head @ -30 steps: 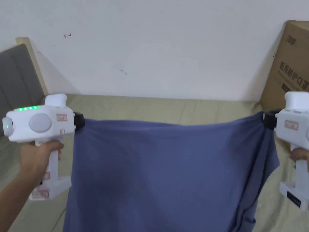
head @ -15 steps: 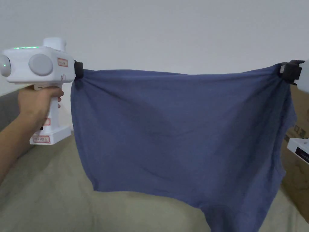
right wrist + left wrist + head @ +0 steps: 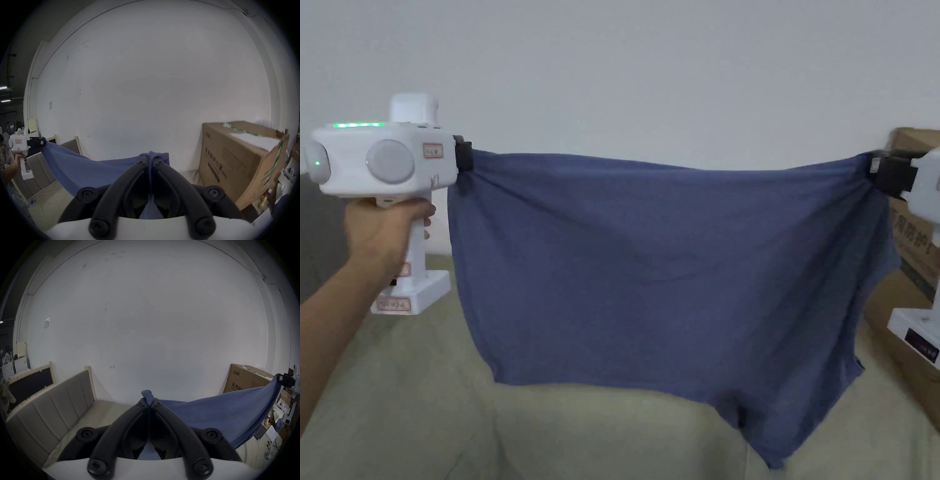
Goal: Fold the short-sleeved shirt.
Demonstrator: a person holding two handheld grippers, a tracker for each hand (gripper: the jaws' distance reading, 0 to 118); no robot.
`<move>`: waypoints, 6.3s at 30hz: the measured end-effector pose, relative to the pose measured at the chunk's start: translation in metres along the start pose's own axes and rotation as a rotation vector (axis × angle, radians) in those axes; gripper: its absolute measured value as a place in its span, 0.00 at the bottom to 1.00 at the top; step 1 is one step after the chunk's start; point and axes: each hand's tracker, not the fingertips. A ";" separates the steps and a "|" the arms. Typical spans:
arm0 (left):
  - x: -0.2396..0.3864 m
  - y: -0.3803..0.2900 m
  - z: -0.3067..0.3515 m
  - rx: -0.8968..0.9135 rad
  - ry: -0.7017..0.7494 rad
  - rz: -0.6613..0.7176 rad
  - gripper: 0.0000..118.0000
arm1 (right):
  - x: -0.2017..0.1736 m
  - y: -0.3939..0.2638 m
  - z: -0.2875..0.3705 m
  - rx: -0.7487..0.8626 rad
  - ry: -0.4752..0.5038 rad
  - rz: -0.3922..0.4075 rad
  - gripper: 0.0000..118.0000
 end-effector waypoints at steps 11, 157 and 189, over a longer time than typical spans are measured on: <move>-0.034 -0.174 0.032 -0.215 -0.028 0.088 0.02 | 0.009 -0.168 0.041 -0.220 0.069 -0.161 0.02; -0.049 -0.398 0.129 -0.698 0.091 0.143 0.03 | -0.047 -0.380 0.166 -0.727 -0.216 -0.050 0.02; 0.047 -0.255 0.313 -0.111 -0.051 0.009 0.41 | -0.130 -0.197 0.308 -0.068 -0.182 0.106 0.57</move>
